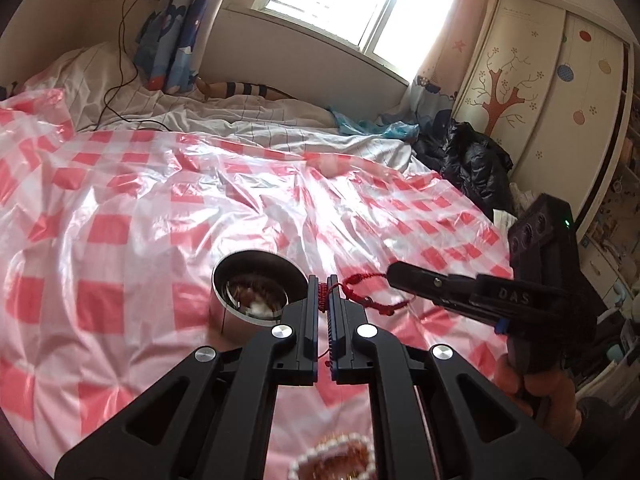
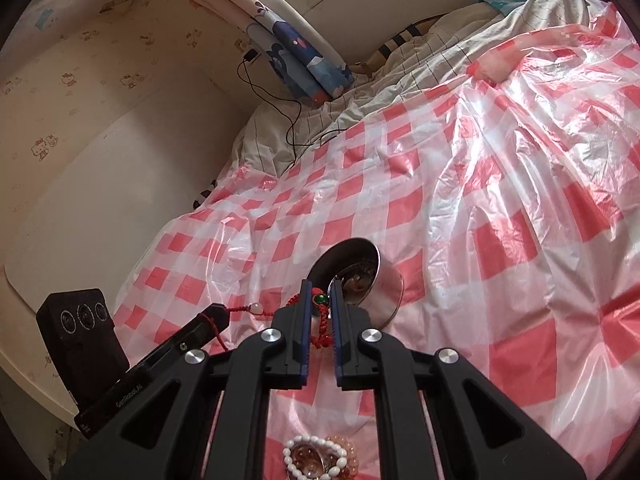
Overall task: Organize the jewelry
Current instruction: 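Carry the red-cord bracelet over the steel tin and open the left tool, then move both tools back toward the white-and-amber bead bracelets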
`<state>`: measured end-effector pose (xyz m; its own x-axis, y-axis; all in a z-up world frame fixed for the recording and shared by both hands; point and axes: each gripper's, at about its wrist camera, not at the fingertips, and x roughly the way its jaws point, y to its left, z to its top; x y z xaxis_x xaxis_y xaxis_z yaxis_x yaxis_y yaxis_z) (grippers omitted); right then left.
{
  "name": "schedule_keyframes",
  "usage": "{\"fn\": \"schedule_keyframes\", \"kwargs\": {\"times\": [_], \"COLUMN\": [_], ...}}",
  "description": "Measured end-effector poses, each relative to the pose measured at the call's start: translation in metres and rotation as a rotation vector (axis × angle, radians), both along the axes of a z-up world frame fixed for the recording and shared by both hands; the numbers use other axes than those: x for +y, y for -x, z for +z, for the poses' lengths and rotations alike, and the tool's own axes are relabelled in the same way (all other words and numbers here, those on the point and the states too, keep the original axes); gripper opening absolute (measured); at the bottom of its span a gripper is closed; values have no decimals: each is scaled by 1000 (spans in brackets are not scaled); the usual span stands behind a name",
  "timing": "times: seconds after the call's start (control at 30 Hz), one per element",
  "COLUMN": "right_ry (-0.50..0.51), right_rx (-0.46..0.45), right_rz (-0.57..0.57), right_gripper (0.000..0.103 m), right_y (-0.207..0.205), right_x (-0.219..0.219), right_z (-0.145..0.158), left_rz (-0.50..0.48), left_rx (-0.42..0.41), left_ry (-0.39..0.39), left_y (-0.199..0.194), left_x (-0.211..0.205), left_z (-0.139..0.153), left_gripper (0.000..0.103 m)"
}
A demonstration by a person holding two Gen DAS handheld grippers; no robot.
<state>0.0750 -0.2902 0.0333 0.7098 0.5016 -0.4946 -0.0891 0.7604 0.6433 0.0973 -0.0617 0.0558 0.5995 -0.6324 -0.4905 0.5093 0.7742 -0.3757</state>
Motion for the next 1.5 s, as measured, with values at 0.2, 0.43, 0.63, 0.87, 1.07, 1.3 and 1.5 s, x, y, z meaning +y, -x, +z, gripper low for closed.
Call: {"fn": "schedule_keyframes", "kwargs": {"times": [0.2,0.43,0.63,0.87,1.07,1.3,1.5], "right_ry": [-9,29,155,204,278,407,517], "right_rx": [6,22,74,62,28,32,-32], "right_rz": [-24,12,52,-49,-118,-201,-176], "right_gripper": [10,10,18,50,78,88,94], "right_y": [-25,-57,-80,-48,30,115,121], "right_x": [-10,8,43,20,0,3,33], "right_z": [-2,-8,-23,-11,8,0,2], "left_rz": [-9,120,241,253,286,313,311], "left_rx": [72,148,-42,-68,-143,-178,-189], "left_ry": [14,-144,-260,-413,-499,-514,-522], "left_y": [-54,-73,-40,-3,43,94,111], "left_x": [-18,-14,1,2,5,14,9], "left_z": [-16,-36,-9,-17,-17,-19,-22], "left_gripper": [4,39,67,75,84,88,89]}}
